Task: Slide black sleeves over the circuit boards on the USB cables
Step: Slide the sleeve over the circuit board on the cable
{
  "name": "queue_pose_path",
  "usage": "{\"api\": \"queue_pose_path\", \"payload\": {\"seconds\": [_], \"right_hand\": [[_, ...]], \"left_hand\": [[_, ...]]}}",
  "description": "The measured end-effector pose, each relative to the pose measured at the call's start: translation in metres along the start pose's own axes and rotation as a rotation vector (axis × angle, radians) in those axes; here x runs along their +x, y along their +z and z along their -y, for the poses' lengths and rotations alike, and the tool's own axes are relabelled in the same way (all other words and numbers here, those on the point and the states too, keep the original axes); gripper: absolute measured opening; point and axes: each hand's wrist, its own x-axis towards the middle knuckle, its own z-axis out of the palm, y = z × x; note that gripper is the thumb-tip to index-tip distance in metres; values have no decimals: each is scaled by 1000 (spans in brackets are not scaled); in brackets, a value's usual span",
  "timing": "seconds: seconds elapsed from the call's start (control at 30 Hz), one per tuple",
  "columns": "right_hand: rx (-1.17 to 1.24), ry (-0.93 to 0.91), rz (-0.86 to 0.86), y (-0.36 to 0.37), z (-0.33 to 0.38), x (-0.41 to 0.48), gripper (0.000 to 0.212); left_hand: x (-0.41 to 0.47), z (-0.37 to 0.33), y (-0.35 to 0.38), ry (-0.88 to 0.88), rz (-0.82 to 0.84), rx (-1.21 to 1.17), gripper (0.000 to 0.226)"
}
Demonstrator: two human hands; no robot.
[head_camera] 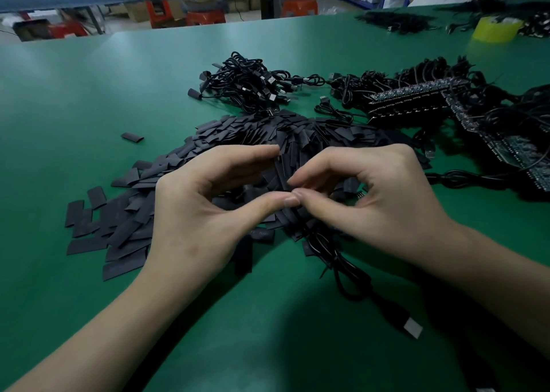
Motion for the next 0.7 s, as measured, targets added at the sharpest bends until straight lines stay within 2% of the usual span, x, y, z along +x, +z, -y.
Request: {"api": "queue_pose_path", "payload": {"seconds": [0.53, 0.7], "right_hand": [[59, 44, 46, 0, -3, -1, 6], [15, -3, 38, -2, -2, -1, 8]], "left_hand": [[0, 2, -1, 83, -2, 31, 42], [0, 2, -2, 110, 15, 29, 42]]}}
